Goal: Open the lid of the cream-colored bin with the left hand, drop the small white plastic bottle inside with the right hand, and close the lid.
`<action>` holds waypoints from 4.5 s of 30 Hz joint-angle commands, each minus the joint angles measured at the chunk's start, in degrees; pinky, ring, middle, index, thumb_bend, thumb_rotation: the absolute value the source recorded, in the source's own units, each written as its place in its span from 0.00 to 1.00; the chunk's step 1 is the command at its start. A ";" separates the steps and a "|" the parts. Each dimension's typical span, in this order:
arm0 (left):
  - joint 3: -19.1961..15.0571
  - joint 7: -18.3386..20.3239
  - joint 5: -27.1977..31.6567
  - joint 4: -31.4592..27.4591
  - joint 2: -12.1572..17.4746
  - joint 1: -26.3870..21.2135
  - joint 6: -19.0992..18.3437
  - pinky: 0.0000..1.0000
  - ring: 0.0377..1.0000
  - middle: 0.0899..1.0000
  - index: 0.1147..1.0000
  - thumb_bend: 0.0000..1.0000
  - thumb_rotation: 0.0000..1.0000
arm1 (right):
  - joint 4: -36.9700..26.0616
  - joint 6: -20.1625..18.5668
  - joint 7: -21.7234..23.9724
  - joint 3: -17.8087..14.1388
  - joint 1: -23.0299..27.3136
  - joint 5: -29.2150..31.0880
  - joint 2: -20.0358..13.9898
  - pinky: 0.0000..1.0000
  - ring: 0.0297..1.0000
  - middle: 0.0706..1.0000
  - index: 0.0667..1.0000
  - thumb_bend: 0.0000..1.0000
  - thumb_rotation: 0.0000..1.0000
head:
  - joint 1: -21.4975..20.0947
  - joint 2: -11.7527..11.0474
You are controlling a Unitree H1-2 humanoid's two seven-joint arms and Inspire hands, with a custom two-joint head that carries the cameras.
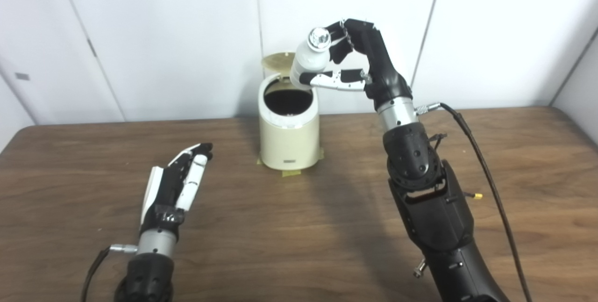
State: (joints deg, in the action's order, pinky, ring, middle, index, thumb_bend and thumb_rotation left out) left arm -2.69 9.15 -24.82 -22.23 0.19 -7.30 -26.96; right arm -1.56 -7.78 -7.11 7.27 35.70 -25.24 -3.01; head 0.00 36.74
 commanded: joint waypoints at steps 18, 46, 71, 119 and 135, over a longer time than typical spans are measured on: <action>0.68 -0.67 -2.66 -3.82 -6.03 -1.67 0.06 0.89 0.85 0.78 0.83 0.54 0.97 | 11.51 7.40 -5.85 -0.98 6.71 0.98 2.80 0.37 0.42 0.47 0.43 0.52 0.00 | 2.41 0.48; 0.48 0.05 -3.52 -5.08 -9.09 -2.09 0.05 0.78 0.80 0.78 0.81 0.54 0.94 | 20.08 9.77 -7.66 -1.29 7.76 2.31 2.95 0.39 0.42 0.47 0.44 0.52 0.00 | 3.07 1.14; 0.26 -0.34 -4.52 -4.63 -10.64 -2.77 0.05 0.77 0.81 0.76 0.81 0.55 0.94 | 24.93 10.08 -5.58 1.65 9.16 1.86 1.45 0.53 0.60 0.61 0.46 0.52 0.14 | 3.36 1.20; 0.55 0.13 -6.02 -4.33 -10.42 -2.81 0.10 0.88 0.82 0.75 0.77 0.57 0.91 | 25.34 12.16 -6.46 0.25 8.86 4.31 2.18 0.48 0.55 0.55 0.51 0.74 0.09 | 3.34 1.40; 1.20 0.00 -6.11 -4.67 -10.27 -2.52 0.06 0.89 0.81 0.75 0.78 0.56 0.89 | 16.82 6.83 -7.98 -1.72 5.87 4.45 4.36 0.40 0.45 0.46 0.42 0.52 0.00 | 3.23 1.30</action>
State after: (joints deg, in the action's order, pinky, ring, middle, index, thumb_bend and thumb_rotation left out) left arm -2.12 9.37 -30.98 -25.08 -9.59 -7.82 -26.97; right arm 17.63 -1.39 -15.05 6.07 39.51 -20.70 1.45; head 3.16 37.97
